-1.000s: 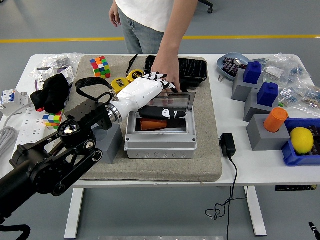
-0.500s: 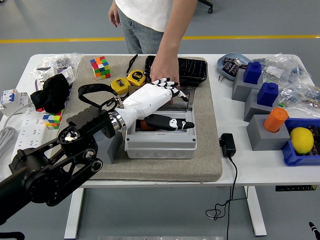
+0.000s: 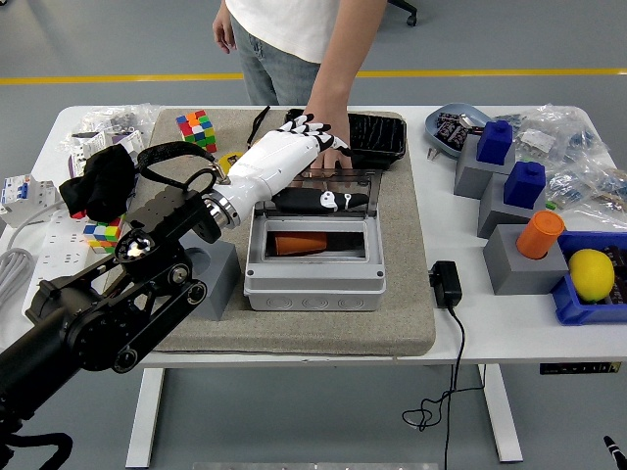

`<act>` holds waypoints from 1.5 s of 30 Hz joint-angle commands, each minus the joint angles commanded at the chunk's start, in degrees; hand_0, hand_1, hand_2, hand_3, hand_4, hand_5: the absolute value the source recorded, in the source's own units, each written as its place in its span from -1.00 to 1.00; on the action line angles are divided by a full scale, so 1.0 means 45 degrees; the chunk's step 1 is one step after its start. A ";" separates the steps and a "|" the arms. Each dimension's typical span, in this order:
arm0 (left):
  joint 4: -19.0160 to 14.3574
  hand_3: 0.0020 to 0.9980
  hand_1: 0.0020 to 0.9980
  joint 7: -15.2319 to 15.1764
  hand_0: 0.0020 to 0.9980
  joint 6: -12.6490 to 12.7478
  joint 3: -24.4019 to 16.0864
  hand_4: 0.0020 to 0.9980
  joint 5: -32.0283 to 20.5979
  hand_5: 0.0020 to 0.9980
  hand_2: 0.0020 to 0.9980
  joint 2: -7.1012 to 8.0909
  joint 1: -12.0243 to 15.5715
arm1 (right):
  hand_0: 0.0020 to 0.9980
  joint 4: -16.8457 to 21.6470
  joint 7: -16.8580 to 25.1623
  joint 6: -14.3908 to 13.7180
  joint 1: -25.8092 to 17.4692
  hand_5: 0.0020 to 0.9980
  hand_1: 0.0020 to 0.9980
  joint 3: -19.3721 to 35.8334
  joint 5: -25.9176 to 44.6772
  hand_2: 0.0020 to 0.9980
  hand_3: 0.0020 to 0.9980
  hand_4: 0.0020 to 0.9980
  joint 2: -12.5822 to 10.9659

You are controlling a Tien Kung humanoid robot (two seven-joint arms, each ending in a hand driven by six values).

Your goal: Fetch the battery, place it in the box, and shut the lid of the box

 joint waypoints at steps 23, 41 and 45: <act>-0.1214 0.49 0.87 0.0481 1.00 -0.0626 0.1729 1.00 -0.0085 1.00 0.60 0.1191 0.0431 | 0.35 -0.0119 0.0036 -0.0037 -0.0015 1.00 0.18 0.0216 -0.0059 0.20 0.31 1.00 -0.0040; -0.1918 0.49 0.86 0.0601 1.00 -0.0779 0.2681 1.00 -0.0170 1.00 0.59 0.1515 0.0674 | 0.35 -0.0135 0.0022 -0.0054 0.0017 1.00 0.18 0.0301 -0.0091 0.20 0.31 1.00 -0.0036; -0.1970 0.49 0.86 0.0612 1.00 -0.0797 0.2881 1.00 -0.0191 1.00 0.59 0.1565 0.0712 | 0.35 -0.0150 0.0033 -0.0063 0.0009 1.00 0.18 0.0285 -0.0084 0.20 0.31 1.00 -0.0044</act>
